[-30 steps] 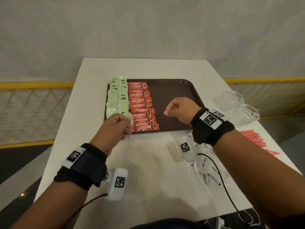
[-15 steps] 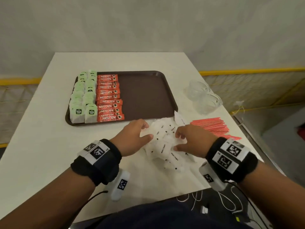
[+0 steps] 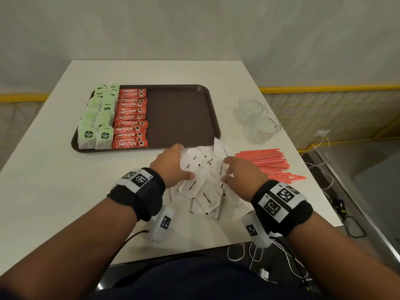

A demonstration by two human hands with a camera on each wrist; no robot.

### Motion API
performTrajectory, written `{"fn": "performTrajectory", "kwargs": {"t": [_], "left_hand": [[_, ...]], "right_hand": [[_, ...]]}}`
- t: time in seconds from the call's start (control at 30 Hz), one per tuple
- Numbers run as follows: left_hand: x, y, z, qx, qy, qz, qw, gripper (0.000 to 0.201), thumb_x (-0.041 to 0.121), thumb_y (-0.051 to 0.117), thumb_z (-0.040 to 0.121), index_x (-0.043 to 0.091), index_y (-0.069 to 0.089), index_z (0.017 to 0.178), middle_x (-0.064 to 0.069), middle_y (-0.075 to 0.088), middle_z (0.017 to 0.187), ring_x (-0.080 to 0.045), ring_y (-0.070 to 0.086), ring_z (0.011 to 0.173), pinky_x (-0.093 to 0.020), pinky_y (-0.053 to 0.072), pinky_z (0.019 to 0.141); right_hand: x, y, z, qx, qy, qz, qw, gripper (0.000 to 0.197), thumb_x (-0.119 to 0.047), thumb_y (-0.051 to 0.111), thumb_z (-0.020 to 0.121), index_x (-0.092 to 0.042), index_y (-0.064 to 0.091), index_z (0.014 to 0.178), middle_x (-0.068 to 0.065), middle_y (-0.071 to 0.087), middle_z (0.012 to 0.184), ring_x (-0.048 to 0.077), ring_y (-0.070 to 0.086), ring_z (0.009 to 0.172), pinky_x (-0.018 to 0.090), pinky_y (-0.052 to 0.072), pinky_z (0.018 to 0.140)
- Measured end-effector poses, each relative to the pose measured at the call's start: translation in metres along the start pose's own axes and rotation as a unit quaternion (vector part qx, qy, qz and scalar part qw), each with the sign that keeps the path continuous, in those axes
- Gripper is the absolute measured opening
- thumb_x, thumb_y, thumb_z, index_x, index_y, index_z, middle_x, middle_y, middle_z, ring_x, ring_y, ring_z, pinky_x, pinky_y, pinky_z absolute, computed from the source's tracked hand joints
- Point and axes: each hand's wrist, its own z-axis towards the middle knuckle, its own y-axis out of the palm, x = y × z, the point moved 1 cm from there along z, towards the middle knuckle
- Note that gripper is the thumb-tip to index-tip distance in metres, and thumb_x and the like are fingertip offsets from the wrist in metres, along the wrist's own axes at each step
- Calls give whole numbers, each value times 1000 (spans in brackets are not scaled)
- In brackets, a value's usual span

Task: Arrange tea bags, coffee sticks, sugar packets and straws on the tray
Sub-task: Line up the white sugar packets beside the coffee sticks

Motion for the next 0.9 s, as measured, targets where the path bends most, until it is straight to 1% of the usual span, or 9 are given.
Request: {"fn": "performTrajectory", "kwargs": {"t": [0.13,0.3,0.37,0.5,0.57,0.67,0.73,0.8,0.9], "left_hand": [[0,-4,2,-7,-9,9,1000,74,43,85,70,16,51,130,-1,58,129,-19,56,113,-31,46,91],[0,-10,-2,12,-8,-17,1000,52,43,85,69,21,58,108,3,63,105,-16,59,93,-37,52,84],[-1,-12,-4,18,4,-41,999,44,42,85,69,22,59,99,4,65,98,-14,61,87,-35,53,78],[-1,-12,-7,23,45,-76,996,36,39,82,75,22,55,90,5,60,87,-11,55,75,-26,41,61],[-1,-12,-7,13,50,-77,996,34,38,78,81,21,51,92,4,59,87,-13,55,74,-25,41,60],[-4,-14,-5,5,41,-81,996,35,36,72,87,21,45,104,3,61,94,-16,61,81,-26,48,62],[-6,-17,-5,13,45,-91,995,38,33,70,89,21,42,111,4,60,97,-14,62,82,-25,50,63],[-8,-20,-4,25,50,-120,991,42,31,69,90,21,41,121,4,60,104,-11,63,86,-25,53,68],[-14,-27,-1,44,39,-177,982,50,30,68,91,20,43,133,2,60,113,-12,62,93,-31,55,76]], "right_hand": [[-2,1,12,-11,9,0,1000,52,-33,62,92,-11,44,135,9,58,119,25,57,108,34,47,92],[-1,2,18,-2,25,-7,1000,60,-39,68,86,-16,44,136,8,45,126,24,54,111,31,44,89],[0,1,20,9,22,10,1000,62,-39,74,81,-18,46,134,6,44,124,23,54,108,29,44,86],[1,0,22,16,7,33,999,55,-35,78,77,-20,51,123,2,53,113,18,54,97,28,44,80],[3,0,23,25,2,53,998,47,-34,76,79,-21,54,117,0,58,106,17,57,93,28,44,76],[7,0,24,36,-1,75,997,29,-34,66,88,-18,57,111,-1,60,100,16,57,89,27,40,73],[10,0,26,40,-1,90,995,21,-30,65,89,-17,59,105,-2,61,96,16,57,86,26,40,71],[11,-4,26,49,-6,93,994,16,-26,67,88,-17,60,99,-3,60,92,16,57,84,26,40,70],[9,-15,27,56,-7,132,990,11,-23,66,89,-16,61,96,-1,62,87,15,60,79,25,42,69]]}}
